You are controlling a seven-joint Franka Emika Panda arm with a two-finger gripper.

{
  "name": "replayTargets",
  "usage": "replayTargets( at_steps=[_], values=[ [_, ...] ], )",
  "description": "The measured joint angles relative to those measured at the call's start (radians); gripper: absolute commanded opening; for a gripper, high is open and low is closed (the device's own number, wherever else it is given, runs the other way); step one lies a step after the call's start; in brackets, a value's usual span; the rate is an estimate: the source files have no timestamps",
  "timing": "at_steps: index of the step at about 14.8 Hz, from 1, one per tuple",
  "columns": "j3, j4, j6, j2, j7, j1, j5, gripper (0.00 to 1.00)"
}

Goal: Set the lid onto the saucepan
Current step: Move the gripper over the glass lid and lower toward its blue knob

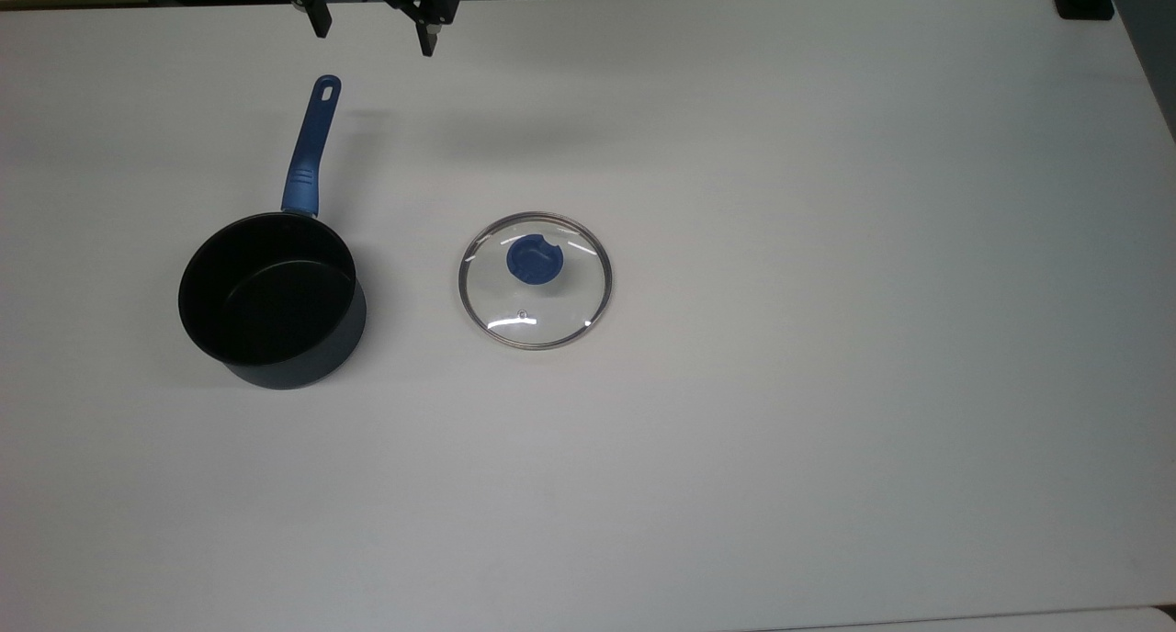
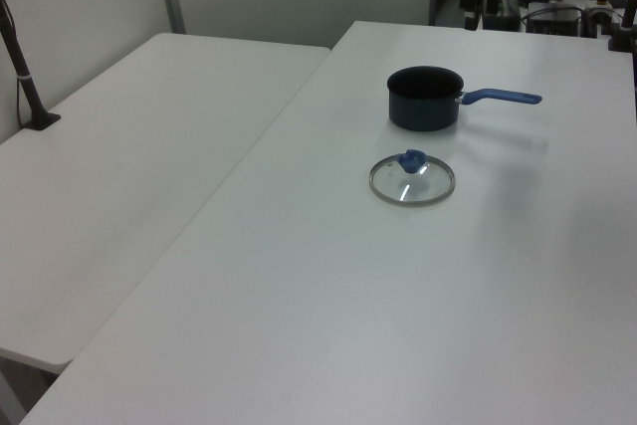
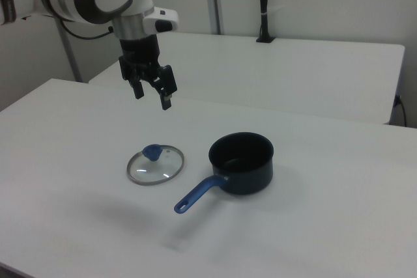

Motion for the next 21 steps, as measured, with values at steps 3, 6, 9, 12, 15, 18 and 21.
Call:
replayTargets(
  at_steps=[3,6,9,12,15,18,21],
  values=[
    [0.0,0.0,0.0,0.0,0.0,0.0,0.0,1.0],
    [0.0,0.0,0.0,0.003,0.0,0.001,0.0,1.0],
    [0.0,-0.001,0.026,0.036,0.0,0.009,0.001,1.0],
    [0.0,-0.003,0.08,0.094,0.021,0.03,0.029,1.0],
    [0.0,-0.003,0.119,0.145,0.051,0.051,0.033,1.0],
    [0.001,-0.003,0.157,0.179,0.119,0.064,0.057,1.0],
    [0.003,-0.005,0.211,0.214,0.21,0.087,0.064,1.0]
  ],
)
